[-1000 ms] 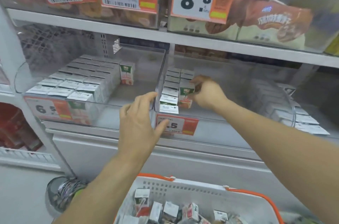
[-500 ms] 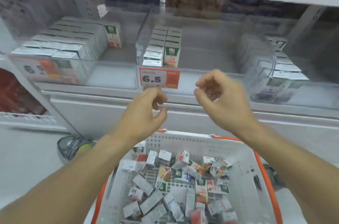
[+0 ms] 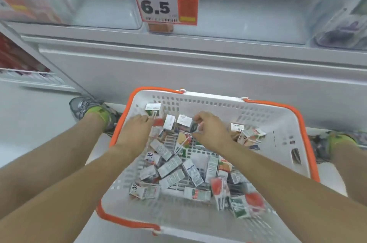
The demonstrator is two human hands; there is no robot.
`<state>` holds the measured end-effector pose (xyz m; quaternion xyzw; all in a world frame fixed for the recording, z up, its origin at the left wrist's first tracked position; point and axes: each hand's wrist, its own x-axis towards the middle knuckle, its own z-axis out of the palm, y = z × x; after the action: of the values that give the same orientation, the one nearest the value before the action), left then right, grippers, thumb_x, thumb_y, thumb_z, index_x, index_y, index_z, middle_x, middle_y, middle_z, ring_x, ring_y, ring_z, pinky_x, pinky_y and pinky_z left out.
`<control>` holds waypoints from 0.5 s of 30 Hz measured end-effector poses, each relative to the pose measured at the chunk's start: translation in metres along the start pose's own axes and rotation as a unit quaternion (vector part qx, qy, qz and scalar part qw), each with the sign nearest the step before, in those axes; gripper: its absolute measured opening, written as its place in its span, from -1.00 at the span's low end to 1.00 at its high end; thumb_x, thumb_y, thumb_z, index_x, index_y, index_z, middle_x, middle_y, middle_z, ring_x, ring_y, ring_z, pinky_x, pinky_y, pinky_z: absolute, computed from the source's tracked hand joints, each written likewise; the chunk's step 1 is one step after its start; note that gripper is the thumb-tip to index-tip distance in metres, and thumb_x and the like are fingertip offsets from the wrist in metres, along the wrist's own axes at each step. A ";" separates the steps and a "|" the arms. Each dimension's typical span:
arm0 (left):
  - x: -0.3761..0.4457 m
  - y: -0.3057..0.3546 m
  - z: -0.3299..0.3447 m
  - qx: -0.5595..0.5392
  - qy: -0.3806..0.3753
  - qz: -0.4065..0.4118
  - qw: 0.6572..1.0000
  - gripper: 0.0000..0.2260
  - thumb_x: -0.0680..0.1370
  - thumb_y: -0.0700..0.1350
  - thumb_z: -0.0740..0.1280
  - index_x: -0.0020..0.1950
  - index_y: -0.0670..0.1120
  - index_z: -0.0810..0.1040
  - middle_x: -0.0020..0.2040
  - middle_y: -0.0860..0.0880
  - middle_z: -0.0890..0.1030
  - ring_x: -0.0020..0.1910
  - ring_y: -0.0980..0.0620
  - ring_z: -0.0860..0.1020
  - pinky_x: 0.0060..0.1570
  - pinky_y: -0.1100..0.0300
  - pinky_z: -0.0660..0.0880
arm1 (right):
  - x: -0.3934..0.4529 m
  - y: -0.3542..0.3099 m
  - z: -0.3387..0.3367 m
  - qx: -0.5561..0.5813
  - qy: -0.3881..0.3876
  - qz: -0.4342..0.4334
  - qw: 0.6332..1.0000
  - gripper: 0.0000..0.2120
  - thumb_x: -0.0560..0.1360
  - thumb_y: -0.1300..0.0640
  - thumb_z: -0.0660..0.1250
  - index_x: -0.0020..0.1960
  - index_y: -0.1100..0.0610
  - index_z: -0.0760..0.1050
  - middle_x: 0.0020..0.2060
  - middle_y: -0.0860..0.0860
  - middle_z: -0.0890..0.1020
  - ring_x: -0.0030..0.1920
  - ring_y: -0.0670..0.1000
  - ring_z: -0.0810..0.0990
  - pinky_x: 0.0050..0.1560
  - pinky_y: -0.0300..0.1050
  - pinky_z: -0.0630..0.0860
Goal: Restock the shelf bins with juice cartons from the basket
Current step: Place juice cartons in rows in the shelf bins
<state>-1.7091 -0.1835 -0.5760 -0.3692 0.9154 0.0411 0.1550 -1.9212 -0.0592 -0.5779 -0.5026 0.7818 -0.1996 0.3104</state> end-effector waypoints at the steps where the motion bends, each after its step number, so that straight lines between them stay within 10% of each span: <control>1: 0.002 0.000 -0.001 -0.001 -0.006 0.001 1.000 -0.56 0.51 -0.19 0.36 0.39 -0.06 0.43 0.21 -0.07 0.53 0.23 -0.08 0.46 0.24 0.10 0.38 | 0.010 0.000 0.008 -0.012 0.003 -0.004 1.000 -0.60 0.45 0.16 0.47 0.27 0.13 0.50 0.11 0.02 0.55 0.09 0.00 0.54 0.13 -0.17 0.44; 8: -0.017 0.003 -0.040 -0.291 -0.027 -0.114 0.949 -0.65 0.38 0.06 0.54 0.08 -0.06 0.63 -0.26 0.00 0.61 -0.26 0.04 0.55 -0.21 0.15 0.50 | 0.052 0.005 0.055 -0.034 -0.030 0.049 0.998 -0.52 0.50 0.17 0.44 0.36 0.15 0.37 0.28 0.11 0.47 0.27 0.15 0.49 0.22 -0.05 0.45; 11: -0.027 -0.007 -0.058 -0.469 -0.069 -0.169 0.864 -0.77 0.34 -0.06 0.61 -0.09 0.02 0.64 -0.22 -0.02 0.69 -0.25 0.07 0.62 -0.18 0.22 0.56 | 0.047 0.005 0.047 -0.003 -0.034 0.064 0.997 -0.56 0.54 0.20 0.41 0.36 0.16 0.36 0.30 0.11 0.44 0.28 0.13 0.47 0.24 -0.07 0.41; 15: -0.038 -0.010 -0.080 -0.659 -0.128 -0.142 0.728 -0.52 0.28 -0.16 0.64 0.17 -0.14 0.63 0.03 -0.13 0.72 0.08 -0.12 0.67 0.18 0.06 0.55 | 0.027 -0.003 -0.009 0.029 -0.036 0.066 0.997 -0.75 0.57 0.10 0.38 0.21 0.12 0.46 0.15 0.07 0.58 0.04 0.06 0.57 0.00 -0.11 0.46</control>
<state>-1.6961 -0.1809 -0.4872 -0.4953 0.5667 0.6583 -0.0069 -1.9335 -0.0850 -0.5772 -0.4479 0.7954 -0.1832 0.3649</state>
